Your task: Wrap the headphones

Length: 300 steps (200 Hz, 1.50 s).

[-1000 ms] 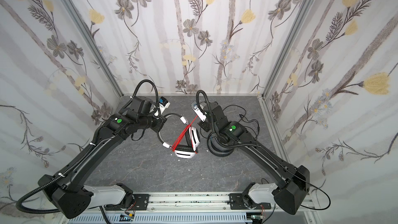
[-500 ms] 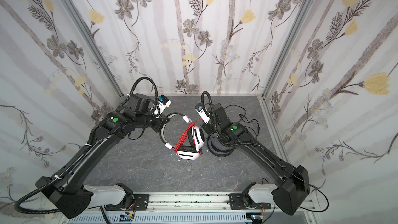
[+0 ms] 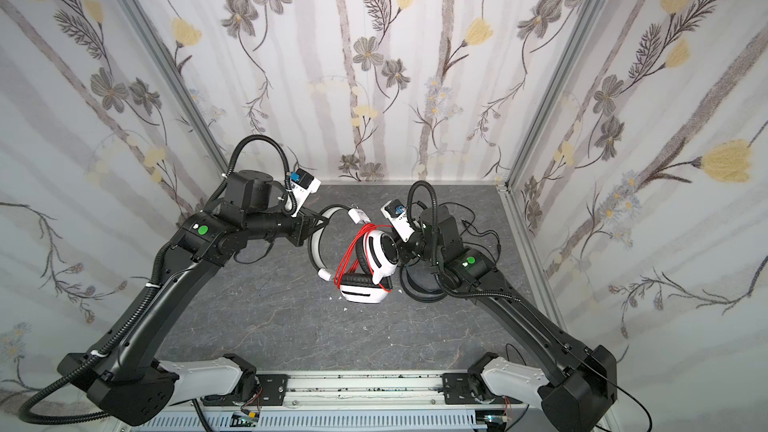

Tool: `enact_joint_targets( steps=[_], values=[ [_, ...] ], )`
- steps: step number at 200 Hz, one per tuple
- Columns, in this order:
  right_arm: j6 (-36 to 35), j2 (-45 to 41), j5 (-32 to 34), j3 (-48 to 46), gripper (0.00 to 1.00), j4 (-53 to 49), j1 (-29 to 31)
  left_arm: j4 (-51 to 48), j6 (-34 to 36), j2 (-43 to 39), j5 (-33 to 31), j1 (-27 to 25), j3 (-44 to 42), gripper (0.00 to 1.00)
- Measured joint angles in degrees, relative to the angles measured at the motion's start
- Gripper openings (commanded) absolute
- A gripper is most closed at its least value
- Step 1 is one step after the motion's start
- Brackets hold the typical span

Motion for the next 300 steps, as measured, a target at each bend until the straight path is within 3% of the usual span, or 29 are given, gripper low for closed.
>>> enact_joint_targets(
  steps=[90, 165, 253, 285, 300],
  values=[
    [7.87, -3.43, -9.51, -6.40, 0.62, 7.78, -2.82, 1.42, -5.20, 0.39, 3.43, 1.25, 5.60, 0.00],
    [15.98, -2.82, -14.82, -10.86, 0.64, 16.02, -2.99, 3.13, -7.34, 0.35, 4.61, 1.25, 6.62, 0.00],
    [20.02, -0.66, -18.78, -12.74, 0.60, 20.13, -3.26, 6.10, -9.25, -0.28, 4.09, 1.60, 5.73, 0.00],
    [20.70, 0.07, -20.46, -13.18, 0.46, 21.44, -3.26, 6.51, -10.10, -1.70, 3.21, 1.75, 4.57, 0.00],
    [20.79, 0.28, -21.16, -13.20, 0.45, 21.68, -3.26, 7.10, -10.49, -2.29, 3.04, 1.75, 4.42, 0.00]
  ],
)
